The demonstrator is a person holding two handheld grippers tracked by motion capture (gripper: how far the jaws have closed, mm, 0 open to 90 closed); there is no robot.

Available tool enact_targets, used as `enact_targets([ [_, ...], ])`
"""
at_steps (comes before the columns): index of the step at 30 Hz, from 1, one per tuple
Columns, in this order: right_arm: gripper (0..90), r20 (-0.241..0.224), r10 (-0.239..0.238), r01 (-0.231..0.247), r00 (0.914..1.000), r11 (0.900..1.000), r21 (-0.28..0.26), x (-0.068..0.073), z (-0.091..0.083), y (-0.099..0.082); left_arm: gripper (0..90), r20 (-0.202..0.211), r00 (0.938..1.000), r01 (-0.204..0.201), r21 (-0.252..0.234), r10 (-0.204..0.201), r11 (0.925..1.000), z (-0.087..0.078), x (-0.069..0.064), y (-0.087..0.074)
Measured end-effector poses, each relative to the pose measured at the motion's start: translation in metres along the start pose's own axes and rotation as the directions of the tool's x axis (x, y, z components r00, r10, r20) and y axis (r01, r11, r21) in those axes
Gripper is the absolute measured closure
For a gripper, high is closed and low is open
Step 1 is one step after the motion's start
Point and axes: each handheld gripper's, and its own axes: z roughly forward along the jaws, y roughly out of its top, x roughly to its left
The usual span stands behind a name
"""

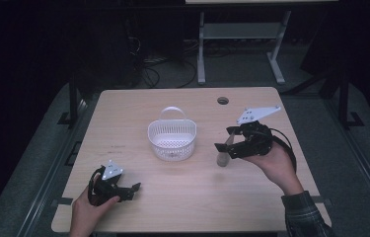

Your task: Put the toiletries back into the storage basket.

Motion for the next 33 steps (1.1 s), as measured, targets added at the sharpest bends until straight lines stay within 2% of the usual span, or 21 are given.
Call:
enact_targets([
  [22, 29.8, -0.009, -0.012, 0.012, 0.9999, 0.9992, -0.038, -0.006, 0.009, 0.033, 12.8, -0.001, 1.0000, 0.000, -0.001, 0.000, 1.0000, 0.000, 0.000, 0.000],
  [33, 29.8, -0.012, -0.027, 0.027, 0.9996, 0.9989, -0.039, -0.006, 0.015, 0.050, 12.8, 0.000, 1.0000, 0.000, -0.001, 0.000, 1.0000, 0.000, 0.000, 0.000],
])
